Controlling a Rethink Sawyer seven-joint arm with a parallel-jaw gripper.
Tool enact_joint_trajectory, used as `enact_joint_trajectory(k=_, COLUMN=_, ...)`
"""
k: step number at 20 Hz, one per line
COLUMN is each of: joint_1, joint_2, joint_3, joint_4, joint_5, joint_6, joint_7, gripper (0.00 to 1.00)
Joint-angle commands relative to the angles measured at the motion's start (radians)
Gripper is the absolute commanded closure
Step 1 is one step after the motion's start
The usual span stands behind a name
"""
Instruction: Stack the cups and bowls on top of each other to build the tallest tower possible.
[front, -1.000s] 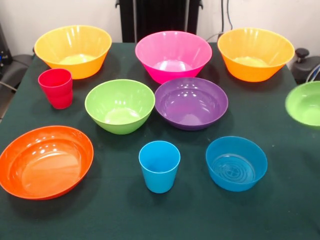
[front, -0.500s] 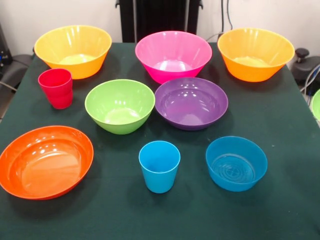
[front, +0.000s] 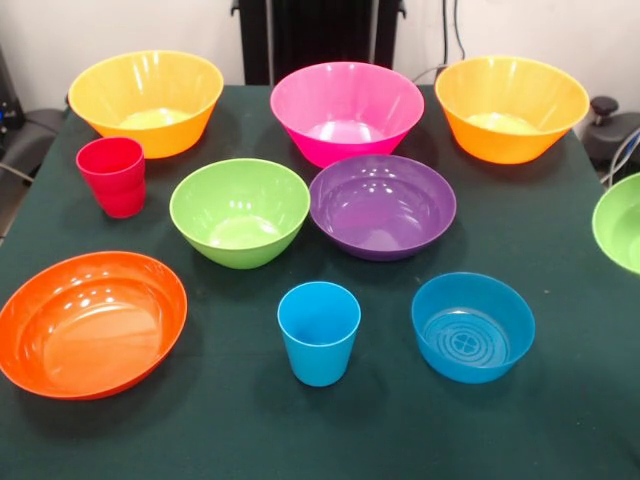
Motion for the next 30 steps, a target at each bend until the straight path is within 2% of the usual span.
enact_joint_trajectory(k=1, joint_1=-0.071, joint_2=0.059, joint_3=-0.391, joint_4=-0.101, joint_5=0.296, joint_6=0.067, joint_7=-0.164, gripper=1.0)
enact_joint_trajectory(k=2, joint_1=-0.083, joint_2=0.064, joint_3=-0.451, joint_4=-0.102, joint_5=0.351, joint_6=0.06, joint_7=-0.178, gripper=1.0)
enact_joint_trajectory(k=7, joint_1=-0.133, joint_2=0.076, joint_3=-0.664, joint_4=-0.103, joint_5=0.537, joint_6=0.037, joint_7=-0.267, gripper=1.0)
enact_joint_trajectory(k=13, joint_1=-0.162, joint_2=0.068, joint_3=-0.792, joint_4=-0.099, joint_5=0.626, joint_6=0.029, joint_7=-0.342, gripper=1.0)
enact_joint_trajectory(k=16, joint_1=-0.172, joint_2=0.067, joint_3=-0.828, joint_4=-0.099, joint_5=0.642, joint_6=0.012, joint_7=-0.371, gripper=1.0)
enact_joint_trajectory(k=20, joint_1=-0.173, joint_2=0.069, joint_3=-0.793, joint_4=-0.098, joint_5=0.585, joint_6=-0.024, joint_7=-0.409, gripper=1.0)
enact_joint_trajectory(k=23, joint_1=-0.176, joint_2=0.077, joint_3=-0.704, joint_4=-0.097, joint_5=0.5, joint_6=-0.05, joint_7=-0.444, gripper=1.0)
enact_joint_trajectory(k=30, joint_1=-0.18, joint_2=0.071, joint_3=-0.546, joint_4=-0.085, joint_5=0.349, joint_6=-0.067, joint_7=-0.525, gripper=1.0)
